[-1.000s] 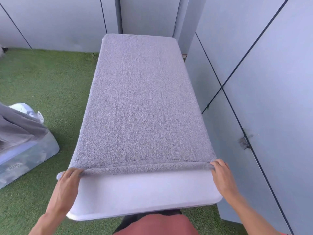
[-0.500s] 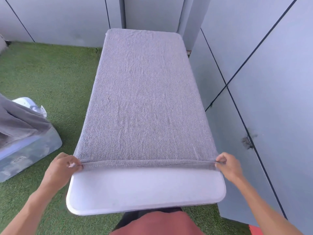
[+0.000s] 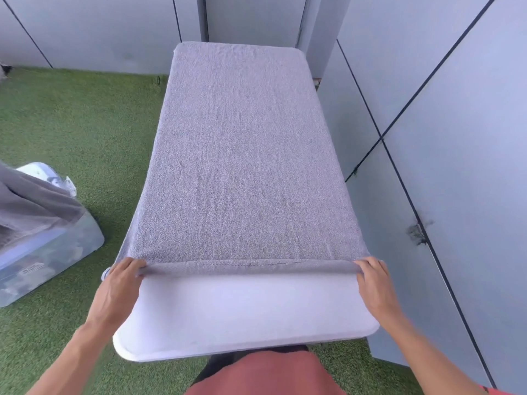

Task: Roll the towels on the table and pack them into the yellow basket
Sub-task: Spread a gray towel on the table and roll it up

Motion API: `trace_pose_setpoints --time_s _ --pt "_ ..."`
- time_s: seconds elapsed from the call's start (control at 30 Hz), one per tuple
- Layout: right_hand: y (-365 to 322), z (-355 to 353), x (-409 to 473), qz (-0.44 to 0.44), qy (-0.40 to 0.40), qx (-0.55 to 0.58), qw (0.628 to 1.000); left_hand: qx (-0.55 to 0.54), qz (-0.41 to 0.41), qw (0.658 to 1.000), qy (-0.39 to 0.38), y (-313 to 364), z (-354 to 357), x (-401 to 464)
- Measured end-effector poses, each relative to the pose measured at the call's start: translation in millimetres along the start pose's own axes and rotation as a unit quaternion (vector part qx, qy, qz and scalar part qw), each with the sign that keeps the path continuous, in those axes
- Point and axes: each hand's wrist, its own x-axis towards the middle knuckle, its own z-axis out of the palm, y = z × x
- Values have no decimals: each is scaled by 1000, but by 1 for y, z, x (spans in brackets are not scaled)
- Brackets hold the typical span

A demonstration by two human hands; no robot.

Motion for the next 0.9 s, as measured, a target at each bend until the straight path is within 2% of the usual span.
trace_pose_setpoints --time_s 0.17,0.23,0.3,0.37,0.43,0.5,0.57,0.63,0.7,0.83,0.9 --pt "20 -16 2 -15 -106 -9 994 -46 4 995 -90 -17 -14 -7" --pt "19 -30 10 9 -178 33 983 -59 -17 987 -147 -21 -20 1" --pt "15 -38 22 67 -209 117 968 -96 -42 982 -159 -19 -24 12" --pt "10 -38 30 129 -164 209 955 -141 -66 982 -110 -11 -26 19" --pt "4 -31 27 140 -66 222 963 -106 -76 991 -32 -5 -21 15" --pt "-3 -22 11 105 26 119 987 -4 -14 999 50 0 -11 1" --pt "-9 -12 -9 48 84 -6 995 45 35 995 85 4 2 -19" --pt "-11 -2 -23 -3 77 -73 994 65 48 993 83 6 16 -37" --pt "-7 6 -23 -29 61 -88 994 77 55 992 78 6 27 -49" --pt "-8 8 -1 16 42 -44 998 53 40 996 64 4 26 -31" --pt "-7 7 6 12 32 -48 998 29 15 998 53 6 19 -16"
